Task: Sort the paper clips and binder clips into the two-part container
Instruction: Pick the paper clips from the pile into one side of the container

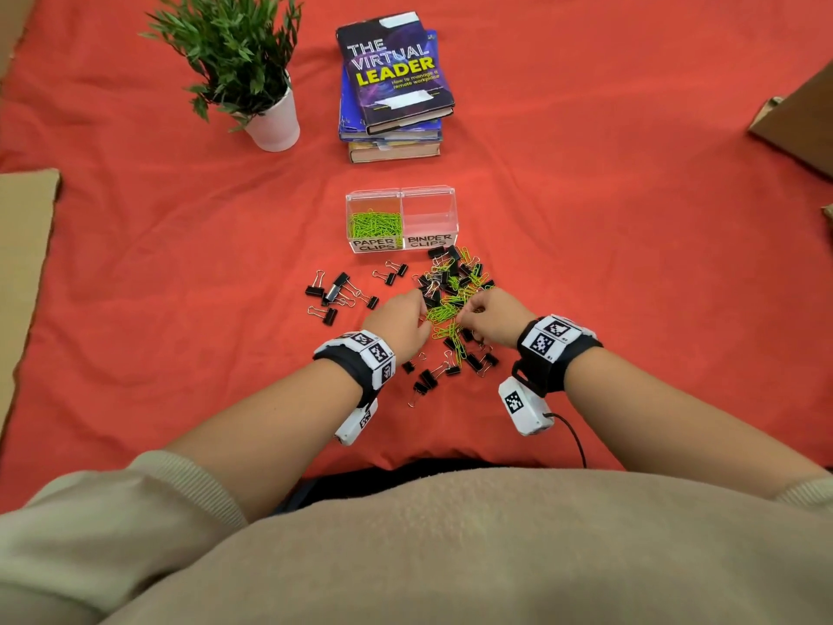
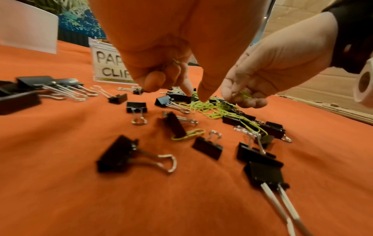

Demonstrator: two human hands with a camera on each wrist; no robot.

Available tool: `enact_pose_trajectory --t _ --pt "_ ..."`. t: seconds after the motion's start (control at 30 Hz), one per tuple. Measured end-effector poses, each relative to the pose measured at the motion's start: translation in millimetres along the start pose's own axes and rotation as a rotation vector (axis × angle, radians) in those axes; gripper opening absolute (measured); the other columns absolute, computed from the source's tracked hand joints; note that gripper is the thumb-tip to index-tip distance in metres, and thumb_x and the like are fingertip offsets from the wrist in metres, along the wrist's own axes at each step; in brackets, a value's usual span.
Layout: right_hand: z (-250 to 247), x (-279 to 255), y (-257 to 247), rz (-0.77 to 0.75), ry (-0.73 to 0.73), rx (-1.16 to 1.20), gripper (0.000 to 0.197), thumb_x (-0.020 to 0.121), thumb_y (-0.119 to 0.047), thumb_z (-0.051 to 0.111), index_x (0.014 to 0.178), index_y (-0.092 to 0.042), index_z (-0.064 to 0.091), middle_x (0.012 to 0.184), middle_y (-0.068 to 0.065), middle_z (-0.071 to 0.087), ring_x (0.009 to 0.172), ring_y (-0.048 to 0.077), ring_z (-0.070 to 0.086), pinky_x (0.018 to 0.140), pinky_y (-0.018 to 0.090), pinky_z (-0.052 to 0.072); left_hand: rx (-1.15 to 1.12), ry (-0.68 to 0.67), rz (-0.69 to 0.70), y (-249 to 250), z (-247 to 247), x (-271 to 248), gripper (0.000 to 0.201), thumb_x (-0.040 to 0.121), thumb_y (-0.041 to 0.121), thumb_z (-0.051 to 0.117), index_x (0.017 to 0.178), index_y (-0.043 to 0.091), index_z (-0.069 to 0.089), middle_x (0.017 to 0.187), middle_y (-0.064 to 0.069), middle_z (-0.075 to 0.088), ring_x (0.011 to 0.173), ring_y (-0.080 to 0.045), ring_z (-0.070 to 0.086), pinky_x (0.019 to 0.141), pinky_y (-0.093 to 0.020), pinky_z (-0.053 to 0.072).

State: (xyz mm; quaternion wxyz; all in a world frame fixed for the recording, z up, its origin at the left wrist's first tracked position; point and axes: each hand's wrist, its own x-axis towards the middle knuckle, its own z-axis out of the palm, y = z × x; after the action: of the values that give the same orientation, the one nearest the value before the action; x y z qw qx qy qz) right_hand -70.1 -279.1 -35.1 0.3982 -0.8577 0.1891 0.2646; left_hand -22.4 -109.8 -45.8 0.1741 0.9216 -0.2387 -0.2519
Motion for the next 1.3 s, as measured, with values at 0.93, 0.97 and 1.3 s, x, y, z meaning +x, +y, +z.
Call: enact_pose_trajectory --t 0.93,0.97,1.3 --pt "25.0 12.9 -7.6 -0.262 0.097 -0.465 0.027 0.088 -0.022 0.054 0.113 -0.015 0.06 0.108 0.006 0.066 0.095 0.024 0.064 0.081 0.038 0.055 0.291 -0.071 0.137 -25.0 2.4 1.5 0.022 0.097 0.022 0.04 0.112 0.006 0.047 0.111 -0.013 0.056 0.101 -0.032 0.056 0.085 -0.044 0.048" --pt "26.0 12.0 -7.5 -0.264 0.1 -0.464 0.028 0.088 -0.021 0.053 0.114 -0.014 0.059 0.109 0.006 0.066 0.094 0.025 0.064 0.08 0.037 0.055 0.276 -0.051 0.144 -24.1 2.0 0.8 0.023 0.095 0.024 0.043 0.111 0.007 0.046 0.111 -0.013 0.056 0.101 -0.031 0.056 0.083 -0.043 0.048" --pt "15.5 7.1 1.7 -0.29 0.008 -0.507 0.034 0.084 -0.017 0.053 0.118 -0.016 0.055 0.114 0.006 0.062 0.099 0.025 0.06 0.079 0.037 0.052 0.303 -0.049 0.22 -14.8 4.3 7.8 0.025 0.097 0.027 0.047 0.112 0.008 0.045 0.114 -0.012 0.055 0.104 -0.031 0.055 0.086 -0.042 0.046"
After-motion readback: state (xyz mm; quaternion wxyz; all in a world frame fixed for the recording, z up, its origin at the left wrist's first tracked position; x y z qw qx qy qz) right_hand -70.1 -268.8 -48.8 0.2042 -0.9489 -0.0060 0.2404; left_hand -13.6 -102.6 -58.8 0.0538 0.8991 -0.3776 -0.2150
